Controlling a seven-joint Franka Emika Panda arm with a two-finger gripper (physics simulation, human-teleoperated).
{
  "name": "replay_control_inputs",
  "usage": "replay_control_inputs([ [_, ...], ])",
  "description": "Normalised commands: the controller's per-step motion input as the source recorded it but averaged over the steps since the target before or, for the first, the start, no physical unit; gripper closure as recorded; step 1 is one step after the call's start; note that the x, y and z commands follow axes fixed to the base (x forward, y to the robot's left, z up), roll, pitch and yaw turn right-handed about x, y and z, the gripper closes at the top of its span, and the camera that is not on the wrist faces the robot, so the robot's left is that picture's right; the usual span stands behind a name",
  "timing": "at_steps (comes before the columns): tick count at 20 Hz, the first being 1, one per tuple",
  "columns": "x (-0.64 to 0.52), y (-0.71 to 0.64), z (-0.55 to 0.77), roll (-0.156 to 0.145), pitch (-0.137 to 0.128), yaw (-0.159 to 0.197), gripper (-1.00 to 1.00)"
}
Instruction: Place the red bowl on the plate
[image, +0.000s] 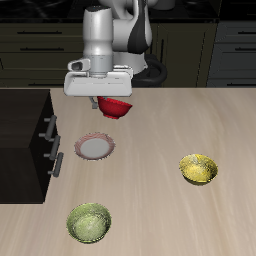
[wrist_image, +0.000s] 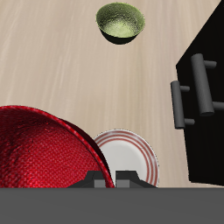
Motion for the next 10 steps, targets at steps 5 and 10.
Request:
replay_control_inputs([
  [5, -0.26, -0.11, -0.1, 0.004, 0.012, -0.014, 1.0],
  [10, -0.21, -0.02, -0.06, -0.002, -0.015, 0.021, 1.0],
])
